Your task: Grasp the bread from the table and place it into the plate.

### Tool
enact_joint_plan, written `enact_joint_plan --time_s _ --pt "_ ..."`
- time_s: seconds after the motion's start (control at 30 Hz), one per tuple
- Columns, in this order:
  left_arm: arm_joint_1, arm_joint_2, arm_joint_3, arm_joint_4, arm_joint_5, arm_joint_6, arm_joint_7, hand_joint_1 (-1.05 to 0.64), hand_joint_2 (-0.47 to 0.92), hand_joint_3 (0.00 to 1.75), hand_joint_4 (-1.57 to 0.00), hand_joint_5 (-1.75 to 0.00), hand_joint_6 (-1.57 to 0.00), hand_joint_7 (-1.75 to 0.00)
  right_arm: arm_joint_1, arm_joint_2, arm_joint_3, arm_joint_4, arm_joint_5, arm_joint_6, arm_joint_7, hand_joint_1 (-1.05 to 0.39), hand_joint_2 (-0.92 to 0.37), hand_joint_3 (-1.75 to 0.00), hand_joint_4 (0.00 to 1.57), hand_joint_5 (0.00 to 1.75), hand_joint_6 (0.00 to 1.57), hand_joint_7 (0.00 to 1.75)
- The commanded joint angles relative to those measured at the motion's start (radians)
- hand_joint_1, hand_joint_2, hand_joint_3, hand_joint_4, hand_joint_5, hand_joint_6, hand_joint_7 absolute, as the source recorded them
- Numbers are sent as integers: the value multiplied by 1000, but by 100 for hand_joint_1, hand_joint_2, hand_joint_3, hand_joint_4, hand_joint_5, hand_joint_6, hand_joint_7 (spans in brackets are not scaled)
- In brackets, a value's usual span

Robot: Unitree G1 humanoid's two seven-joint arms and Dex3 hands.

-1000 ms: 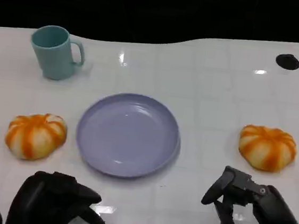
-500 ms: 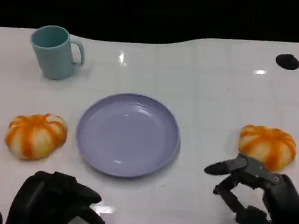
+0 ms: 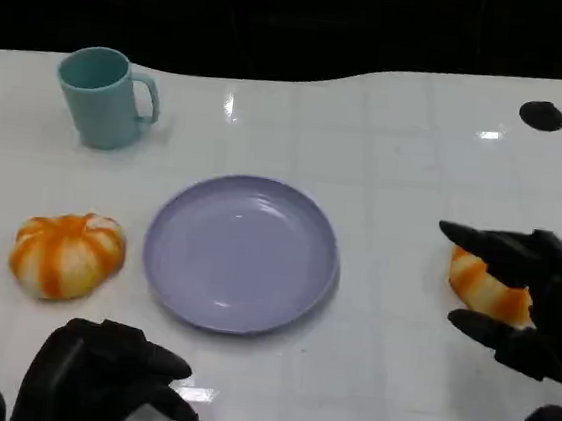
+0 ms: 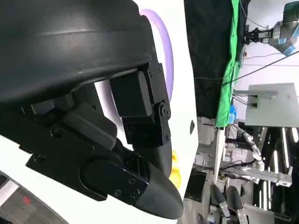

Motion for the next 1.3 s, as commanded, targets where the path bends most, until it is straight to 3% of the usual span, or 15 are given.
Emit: enact_joint_plan --time_s 0.03,0.17,0.47,0.73,1.1,1.3 --pt "0 15 5 1 3 -3 -2 -105 78 0 -157 -36 -157 -14 0 -50 4 -97 -87 128 13 -50 -92 -4 0 46 31 2" --pt "0 15 5 1 4 -5 -1 -105 78 0 -157 -36 -157 -15 -8 -88 29 -180 -189 263 73 -53 -92 -3 0 36 28 1" --pt "1 16 14 3 -12 0 -13 -105 78 0 -157 -36 -157 -14 -48 -126 134 -258 -344 477 232 -52 -86 0 0 46 30 1" --pt "3 18 12 1 -6 4 -7 -105 78 0 -157 -36 -157 -14 -119 -119 201 -161 -378 541 237 -44 -80 0 6 47 37 2" --pt "7 16 9 -3 1 -10 -5 -105 78 0 -157 -36 -157 -14 -274 -102 302 127 -398 596 121 -39 -80 0 16 31 37 0" --pt "13 12 9 -14 -1 -1 1 -105 79 0 -157 -36 -157 -14 -332 -106 326 259 -368 601 76 -40 -82 -1 16 26 36 0"
